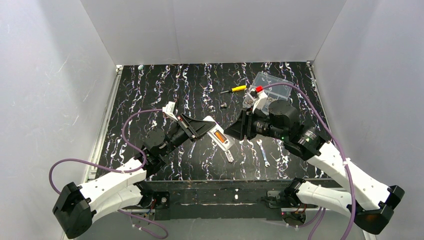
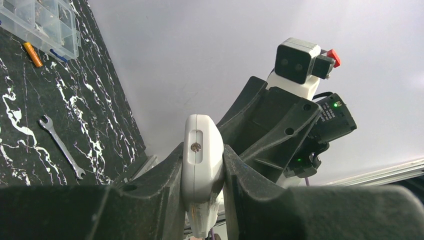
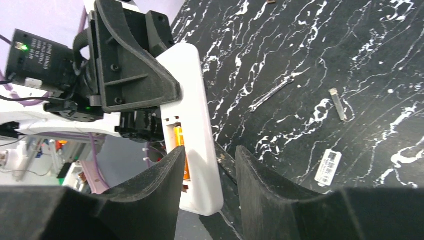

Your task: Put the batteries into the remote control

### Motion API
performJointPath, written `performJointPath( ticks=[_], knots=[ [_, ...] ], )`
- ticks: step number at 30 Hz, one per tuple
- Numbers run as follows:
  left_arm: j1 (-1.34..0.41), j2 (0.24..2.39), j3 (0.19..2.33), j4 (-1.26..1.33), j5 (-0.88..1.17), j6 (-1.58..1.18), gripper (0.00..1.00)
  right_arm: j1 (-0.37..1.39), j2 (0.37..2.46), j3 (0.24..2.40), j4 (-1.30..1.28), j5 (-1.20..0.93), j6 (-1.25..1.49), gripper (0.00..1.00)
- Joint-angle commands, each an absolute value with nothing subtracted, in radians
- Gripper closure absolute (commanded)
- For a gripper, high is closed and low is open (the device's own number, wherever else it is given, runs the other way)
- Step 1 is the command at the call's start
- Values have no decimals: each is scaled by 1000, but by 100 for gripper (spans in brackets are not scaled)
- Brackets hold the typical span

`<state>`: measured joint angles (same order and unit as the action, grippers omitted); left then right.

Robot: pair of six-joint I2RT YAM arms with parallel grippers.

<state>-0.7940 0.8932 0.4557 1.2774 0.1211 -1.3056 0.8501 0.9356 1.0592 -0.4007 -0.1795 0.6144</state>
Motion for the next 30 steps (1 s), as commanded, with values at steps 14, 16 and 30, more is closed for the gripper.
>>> performJointPath(
  ticks=[14,16,30],
  knots=[
    [-798,879,504,1360,134,-1306,100,845,969,1139,-439,-175,501,45],
    [-798,880,504,1356,134,-1306,100,845,973,1142,-439,-180,498,45],
    [-798,869,515,1279,132,-1311,100,859,1018,1156,-459,-193,468,44]
  ],
)
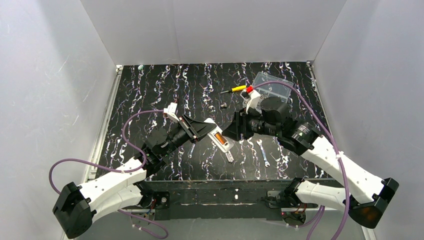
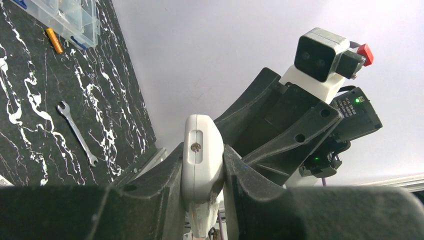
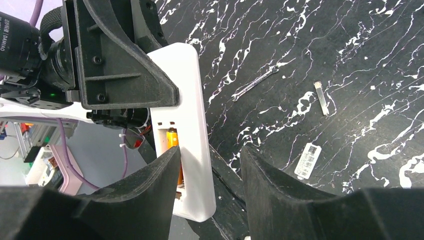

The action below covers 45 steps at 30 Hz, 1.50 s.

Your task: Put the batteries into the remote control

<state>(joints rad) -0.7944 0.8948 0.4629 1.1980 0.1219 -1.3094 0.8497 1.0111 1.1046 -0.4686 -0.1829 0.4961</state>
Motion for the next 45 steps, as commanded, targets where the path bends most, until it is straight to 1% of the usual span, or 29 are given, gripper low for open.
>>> performJointPath(
  ticks=[1,11,19,25,34,45],
  knots=[
    [-798,870,515,1280,132,-1312,100,862,1022,1159,-462,-192,466,44],
    [-797,870,516,1264,126,-1318,100,880,1043,1167,-489,-170,441,43],
    [-797,864,516,1251,120,-1318,100,893,1053,1174,-532,-101,416,48],
    [-797,862,520,1237,115,-1318,100,925,1078,1195,-569,-49,383,49],
    [-797,854,519,1212,98,-1322,100,1015,1128,1236,-619,89,315,48],
    [-797,863,515,1219,85,-1333,100,1067,1161,1252,-606,63,246,44]
  ],
)
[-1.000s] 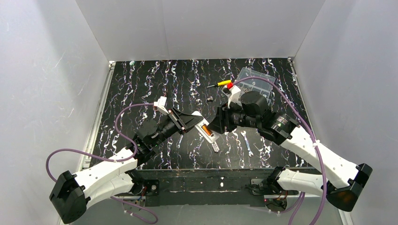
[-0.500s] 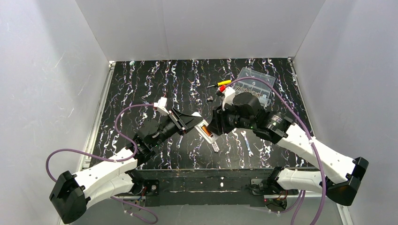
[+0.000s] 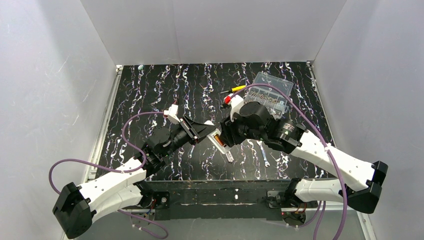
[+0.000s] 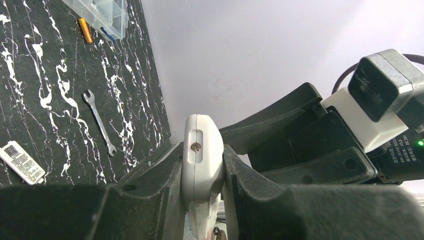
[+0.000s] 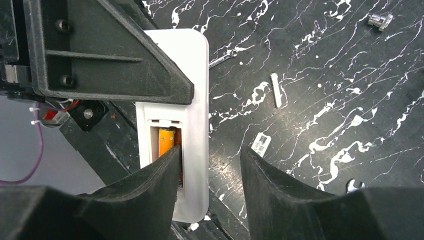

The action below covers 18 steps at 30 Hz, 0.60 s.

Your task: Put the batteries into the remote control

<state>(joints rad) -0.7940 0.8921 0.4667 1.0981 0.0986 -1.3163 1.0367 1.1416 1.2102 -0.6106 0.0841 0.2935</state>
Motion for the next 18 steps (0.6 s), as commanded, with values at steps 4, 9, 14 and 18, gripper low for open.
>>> performJointPath(
  ticks=[4,9,14,18],
  knots=[
    [-798,866,514,1219,80,-1338,100,1092,1180,1256,-595,32,209,43],
    [-797,873,512,1230,74,-1342,100,1123,1191,1248,-576,8,173,41],
    [-797,869,498,1233,77,-1341,100,1134,1178,1256,-600,136,197,39],
    [-797,812,456,1170,88,-1309,100,1126,1087,1283,-601,275,248,38]
  ],
)
